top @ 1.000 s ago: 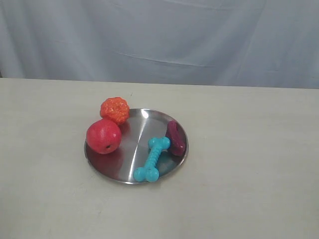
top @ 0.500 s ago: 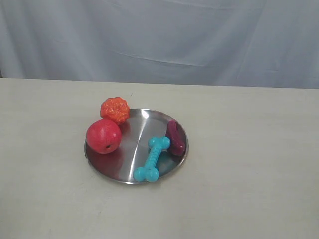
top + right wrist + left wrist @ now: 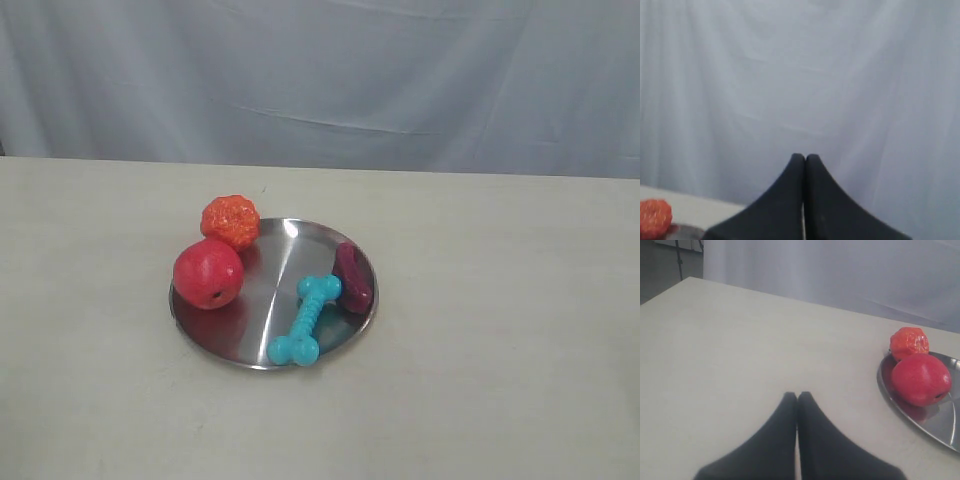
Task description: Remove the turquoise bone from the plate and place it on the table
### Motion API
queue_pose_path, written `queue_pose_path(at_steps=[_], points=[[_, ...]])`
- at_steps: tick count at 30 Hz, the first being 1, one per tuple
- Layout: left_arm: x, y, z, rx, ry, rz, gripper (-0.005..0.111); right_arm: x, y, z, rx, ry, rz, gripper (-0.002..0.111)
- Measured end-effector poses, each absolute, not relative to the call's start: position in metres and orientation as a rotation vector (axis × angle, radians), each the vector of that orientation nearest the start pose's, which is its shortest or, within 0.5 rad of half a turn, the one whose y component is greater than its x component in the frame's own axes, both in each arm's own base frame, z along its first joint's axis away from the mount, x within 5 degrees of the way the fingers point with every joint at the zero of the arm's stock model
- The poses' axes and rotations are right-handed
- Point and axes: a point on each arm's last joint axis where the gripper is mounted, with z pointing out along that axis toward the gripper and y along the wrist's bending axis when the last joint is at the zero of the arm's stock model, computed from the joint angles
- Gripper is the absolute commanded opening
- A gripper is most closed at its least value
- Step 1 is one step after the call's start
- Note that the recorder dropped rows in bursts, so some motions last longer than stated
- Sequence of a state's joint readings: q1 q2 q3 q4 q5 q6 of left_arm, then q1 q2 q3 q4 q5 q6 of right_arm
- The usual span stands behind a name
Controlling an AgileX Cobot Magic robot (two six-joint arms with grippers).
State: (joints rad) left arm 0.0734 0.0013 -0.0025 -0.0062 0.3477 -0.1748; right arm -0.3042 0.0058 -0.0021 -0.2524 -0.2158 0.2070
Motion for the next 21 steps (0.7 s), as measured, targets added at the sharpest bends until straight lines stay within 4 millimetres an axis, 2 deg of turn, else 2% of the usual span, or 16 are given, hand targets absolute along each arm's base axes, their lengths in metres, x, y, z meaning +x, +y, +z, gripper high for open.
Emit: queue_pose_path(at_steps=[8, 10, 15, 21], points=[[0.053, 0.004, 0.183, -0.23, 1.816, -0.077, 0.0, 0.042, -0.001, 0.258, 0.03, 0.97, -0.216, 0.0], [0.053, 0.004, 0.183, -0.23, 1.816, -0.077, 0.0, 0.037, 0.003, 0.264, 0.049, 0.871, -0.097, 0.0], [0.053, 0.004, 0.183, -0.23, 1.816, -0.077, 0.0, 0.029, 0.008, 0.273, 0.171, 0.725, 0.365, 0.0], [0.053, 0.004, 0.183, -0.23, 1.816, -0.077, 0.0, 0.028, 0.008, 0.274, 0.204, 0.705, 0.477, 0.0]])
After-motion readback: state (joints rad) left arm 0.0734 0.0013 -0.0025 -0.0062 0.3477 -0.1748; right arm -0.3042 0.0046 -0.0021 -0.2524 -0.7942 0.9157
